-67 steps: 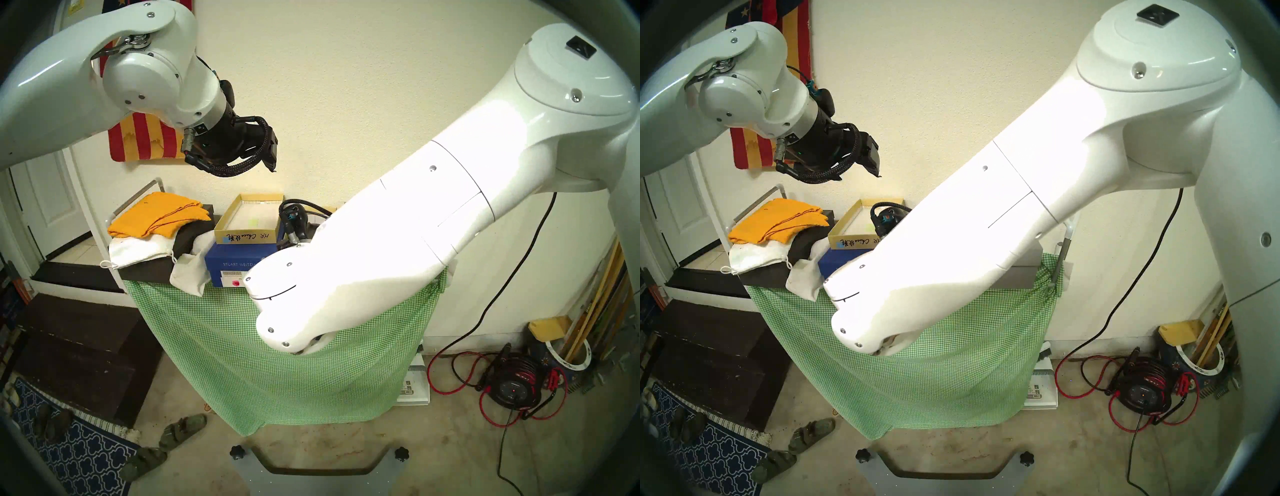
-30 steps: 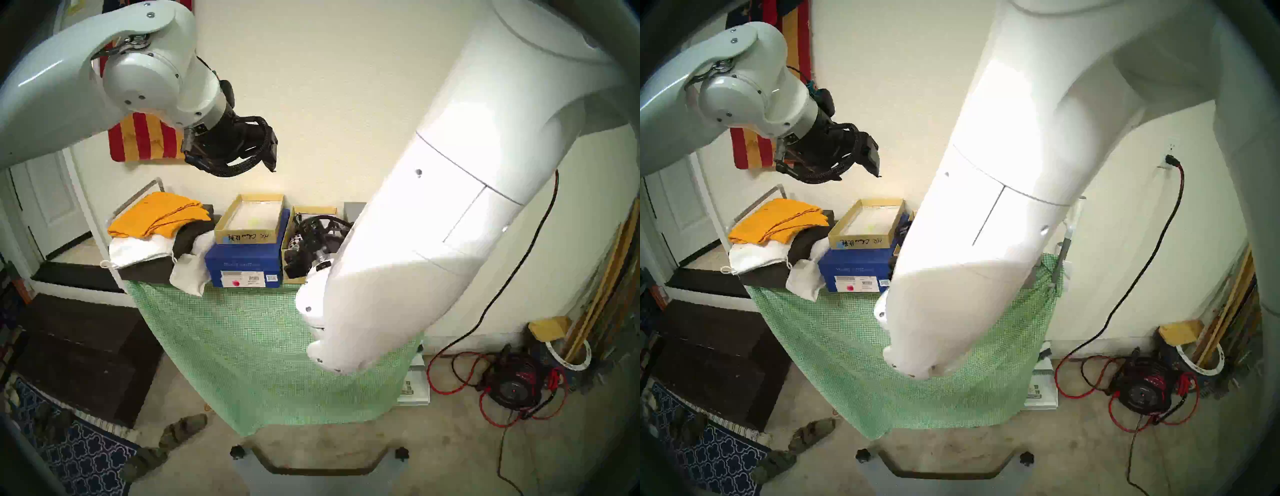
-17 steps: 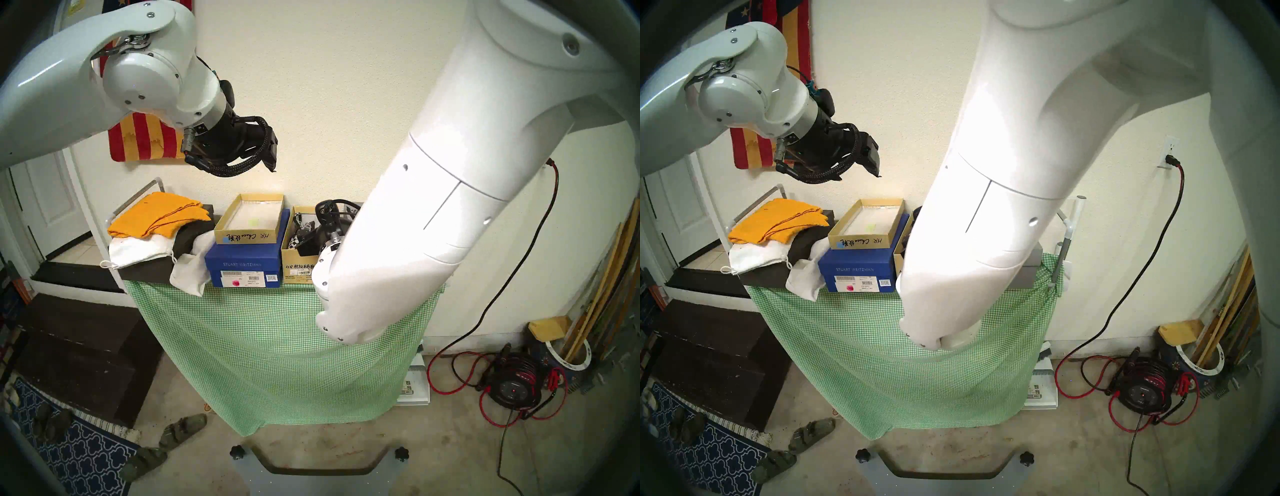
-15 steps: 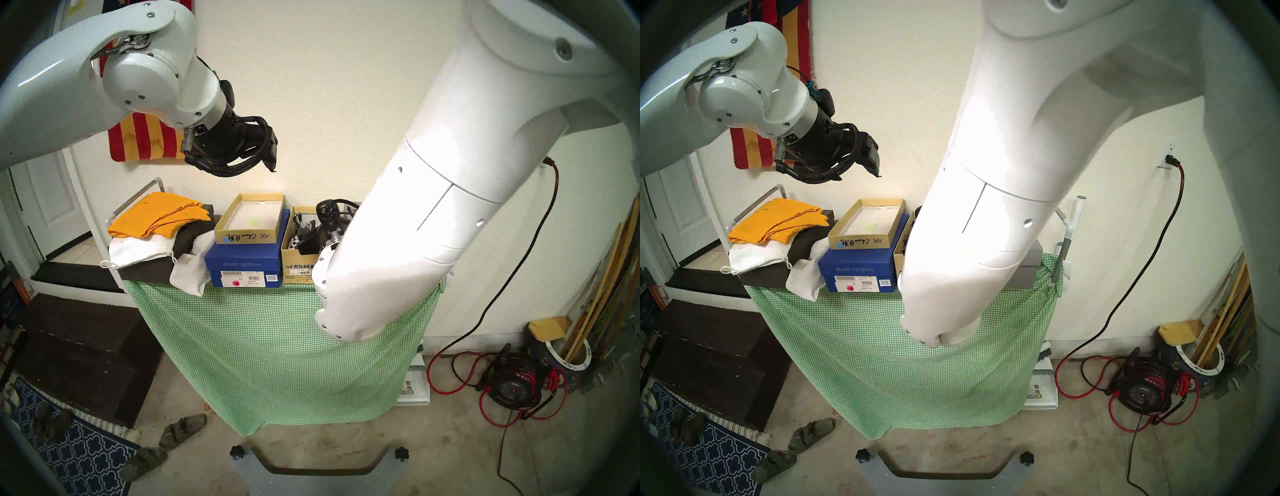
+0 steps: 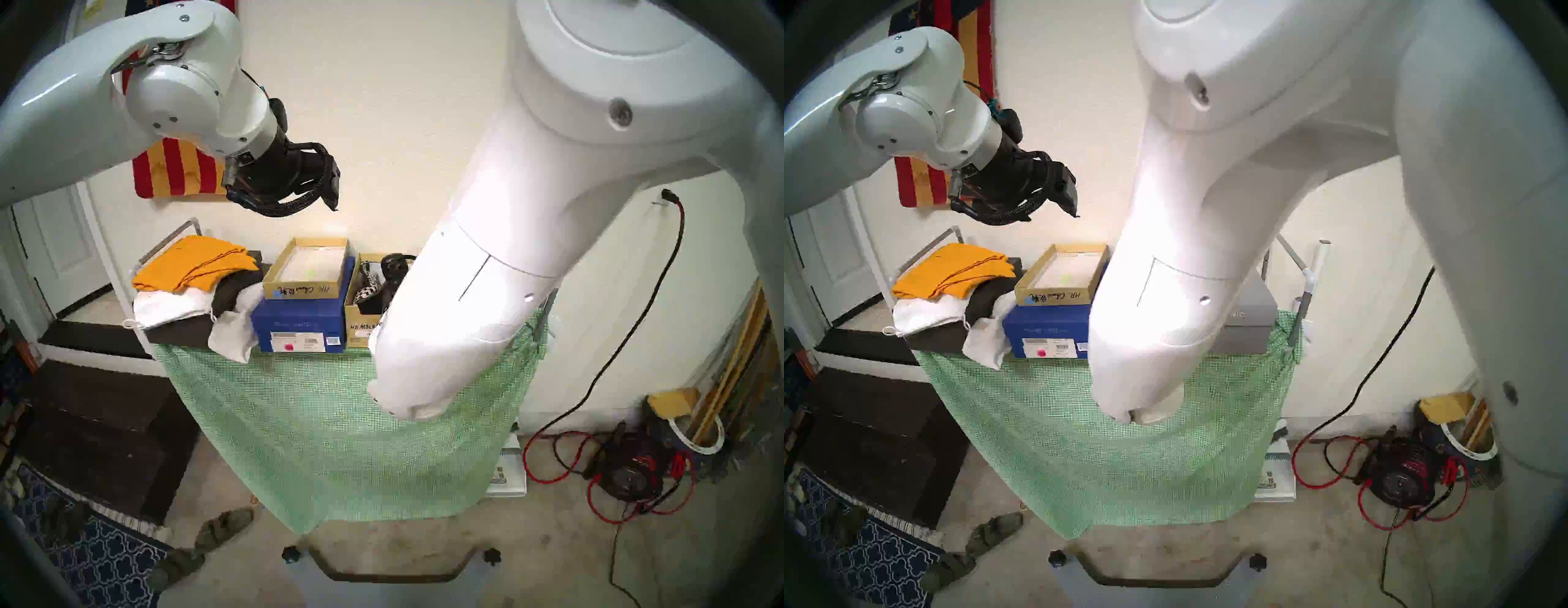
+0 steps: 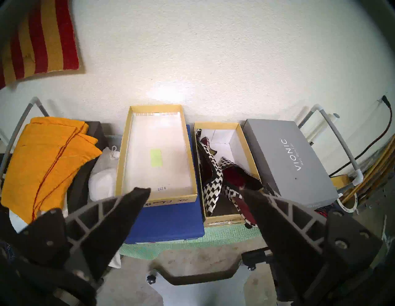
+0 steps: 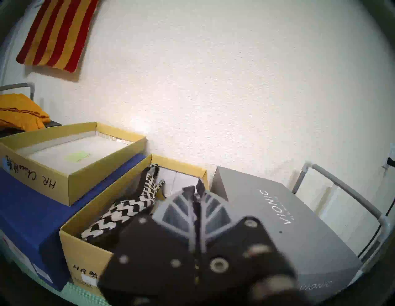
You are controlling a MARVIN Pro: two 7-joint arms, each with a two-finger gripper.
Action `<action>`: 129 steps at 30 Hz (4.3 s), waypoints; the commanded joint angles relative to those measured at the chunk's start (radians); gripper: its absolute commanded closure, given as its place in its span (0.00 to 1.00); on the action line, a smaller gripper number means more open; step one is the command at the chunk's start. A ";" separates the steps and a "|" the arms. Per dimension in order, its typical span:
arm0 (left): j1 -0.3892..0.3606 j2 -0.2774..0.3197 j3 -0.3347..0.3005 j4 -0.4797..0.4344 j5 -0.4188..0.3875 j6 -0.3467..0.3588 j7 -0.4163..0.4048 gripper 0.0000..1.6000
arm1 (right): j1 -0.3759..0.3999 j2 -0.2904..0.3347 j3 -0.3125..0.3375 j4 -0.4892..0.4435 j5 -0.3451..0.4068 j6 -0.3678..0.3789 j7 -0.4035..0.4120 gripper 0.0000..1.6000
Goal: Take shoe out of the box
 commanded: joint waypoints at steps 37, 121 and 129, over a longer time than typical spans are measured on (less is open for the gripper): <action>-0.001 -0.002 0.000 0.001 0.000 0.000 0.003 0.00 | -0.048 0.006 -0.028 0.123 0.084 0.155 0.102 0.56; -0.001 -0.001 0.000 0.000 0.001 0.000 0.001 0.00 | -0.133 -0.022 -0.086 0.219 0.036 -0.020 -0.078 1.00; -0.001 -0.001 0.000 0.000 0.001 0.000 0.001 0.00 | -0.142 -0.022 -0.126 0.171 0.094 -0.020 -0.081 1.00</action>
